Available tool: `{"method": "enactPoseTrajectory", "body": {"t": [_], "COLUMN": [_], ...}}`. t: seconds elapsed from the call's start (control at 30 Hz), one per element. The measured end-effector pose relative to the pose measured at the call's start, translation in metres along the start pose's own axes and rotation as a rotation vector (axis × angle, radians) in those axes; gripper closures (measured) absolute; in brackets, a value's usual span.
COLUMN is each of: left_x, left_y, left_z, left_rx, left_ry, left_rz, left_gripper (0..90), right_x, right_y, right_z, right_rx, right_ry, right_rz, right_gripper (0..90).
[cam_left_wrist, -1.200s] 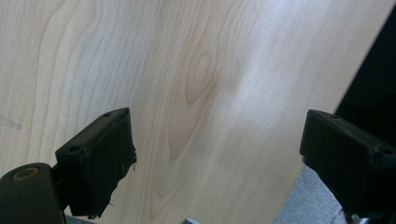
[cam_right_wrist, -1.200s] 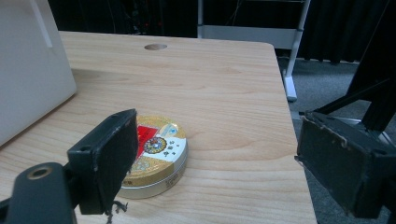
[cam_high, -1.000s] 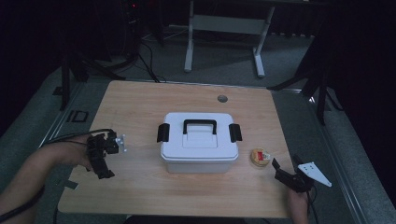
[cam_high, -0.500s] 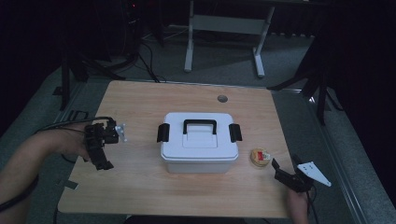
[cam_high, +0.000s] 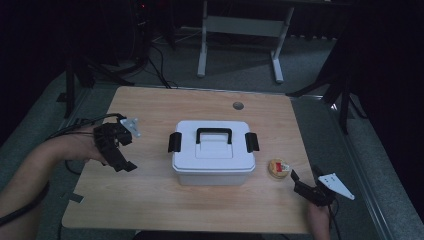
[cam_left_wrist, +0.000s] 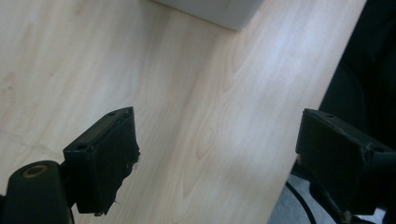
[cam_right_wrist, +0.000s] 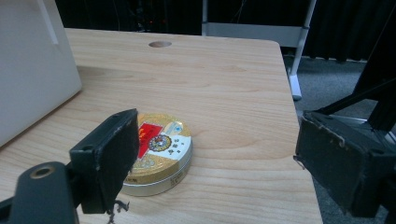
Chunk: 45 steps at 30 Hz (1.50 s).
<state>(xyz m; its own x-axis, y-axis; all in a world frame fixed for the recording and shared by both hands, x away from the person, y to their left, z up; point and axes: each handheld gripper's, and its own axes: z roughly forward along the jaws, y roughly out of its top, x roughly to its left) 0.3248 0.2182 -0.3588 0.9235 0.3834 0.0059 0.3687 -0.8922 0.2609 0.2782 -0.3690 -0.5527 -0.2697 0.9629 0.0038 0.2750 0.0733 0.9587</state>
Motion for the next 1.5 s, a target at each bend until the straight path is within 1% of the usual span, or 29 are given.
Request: {"method": "enactPoseTrajectory", "body": {"t": [0.03, 0.07, 0.13, 0.23, 0.33, 0.47, 0.5, 0.63, 0.67, 0.73, 0.77, 0.9, 1.0, 1.1, 1.13, 1.2, 1.33, 1.37, 1.4, 1.43, 1.47, 1.5], "left_x": [0.000, 0.000, 0.000, 0.000, 0.002, 0.004, 0.004, 0.004, 0.004, 0.003, 0.003, 0.003, 0.003, 0.005, 0.005, 0.004, 0.003, 0.004, 0.004, 0.003, 0.003, 0.003], "left_y": [0.002, 0.004, 0.009, 0.015, 0.022, 0.033, 0.035, 0.048, 0.051, 0.057, 0.061, 0.075, 0.086, 0.095, 0.099, 0.105, 0.117, 0.121, 0.121, 0.127, 0.130, 0.132], "left_z": [0.002, 0.004, 0.007, 0.011, 0.015, 0.016, 0.016, 0.016, 0.017, 0.018, 0.019, 0.020, 0.020, 0.019, 0.018, 0.018, 0.021, 0.022, 0.022, 0.024, 0.025, 0.026], "left_rx": [0.014, 0.025, 0.042, 0.049, 0.079, 0.097, 0.095, 0.097, 0.101, 0.106, 0.109, 0.124, 0.132, 0.144, 0.140, 0.134, 0.155, 0.158, 0.158, 0.167, 0.168, 0.172], "left_ry": [0.002, -0.008, 0.004, -0.017, -0.027, -0.045, -0.048, -0.054, -0.061, -0.059, -0.066, -0.067, -0.076, -0.074, -0.065, -0.077, -0.066, -0.074, -0.074, -0.065, -0.072, -0.069], "left_rz": [0.005, 0.004, 0.020, 0.027, 0.031, 0.050, 0.050, 0.076, 0.081, 0.098, 0.099, 0.118, 0.135, 0.147, 0.154, 0.165, 0.186, 0.180, 0.180, 0.185, 0.185, 0.192], "left_gripper": [12.8, 12.8, 12.9, 13.3, 13.3, 13.5, 13.6, 13.6, 13.7, 13.8, 13.9, 14.4, 14.4, 14.4, 14.4, 14.4, 14.4, 14.4, 14.4, 14.4, 14.4, 14.4], "right_x": [0.000, 0.000, 0.000, 0.000, -0.001, 0.000, 0.000, -0.001, -0.001, -0.001, 0.000, -0.001, -0.001, -0.001, -0.001, -0.001, -0.001, -0.001, -0.001, -0.001, -0.001, -0.001], "right_y": [0.000, 0.000, 0.000, 0.000, 0.000, 0.000, 0.000, 0.000, 0.000, 0.000, 0.000, 0.000, 0.000, 0.000, 0.000, 0.000, -0.001, -0.001, -0.001, -0.001, -0.001, -0.001], "right_z": [0.000, 0.000, 0.000, 0.000, 0.000, 0.000, 0.000, 0.000, 0.000, 0.000, 0.000, -0.001, -0.001, -0.001, -0.001, -0.001, -0.001, -0.001, -0.001, -0.001, -0.001, -0.001], "right_rx": [0.000, 0.001, 0.000, -0.002, -0.002, -0.004, -0.003, -0.005, -0.005, -0.004, -0.005, -0.005, -0.007, -0.006, -0.005, -0.006, -0.008, -0.008, -0.008, -0.008, -0.009, -0.009], "right_ry": [0.000, 0.000, 0.001, 0.004, 0.007, 0.009, 0.009, 0.010, 0.010, 0.011, 0.011, 0.013, 0.014, 0.014, 0.015, 0.017, 0.019, 0.019, 0.019, 0.021, 0.023, 0.023], "right_rz": [0.000, 0.000, 0.000, 0.000, 0.002, 0.002, 0.004, 0.005, 0.005, 0.004, 0.004, 0.006, 0.005, 0.004, 0.003, 0.005, 0.006, 0.006, 0.006, 0.007, 0.008, 0.009], "right_gripper": [13.3, 13.3, 13.3, 13.3, 13.3, 13.3, 13.3, 13.3, 13.3, 13.3, 13.3, 13.3, 13.3, 13.3, 13.3, 13.3, 13.3, 13.3, 13.3, 13.3, 13.3, 13.3]}}
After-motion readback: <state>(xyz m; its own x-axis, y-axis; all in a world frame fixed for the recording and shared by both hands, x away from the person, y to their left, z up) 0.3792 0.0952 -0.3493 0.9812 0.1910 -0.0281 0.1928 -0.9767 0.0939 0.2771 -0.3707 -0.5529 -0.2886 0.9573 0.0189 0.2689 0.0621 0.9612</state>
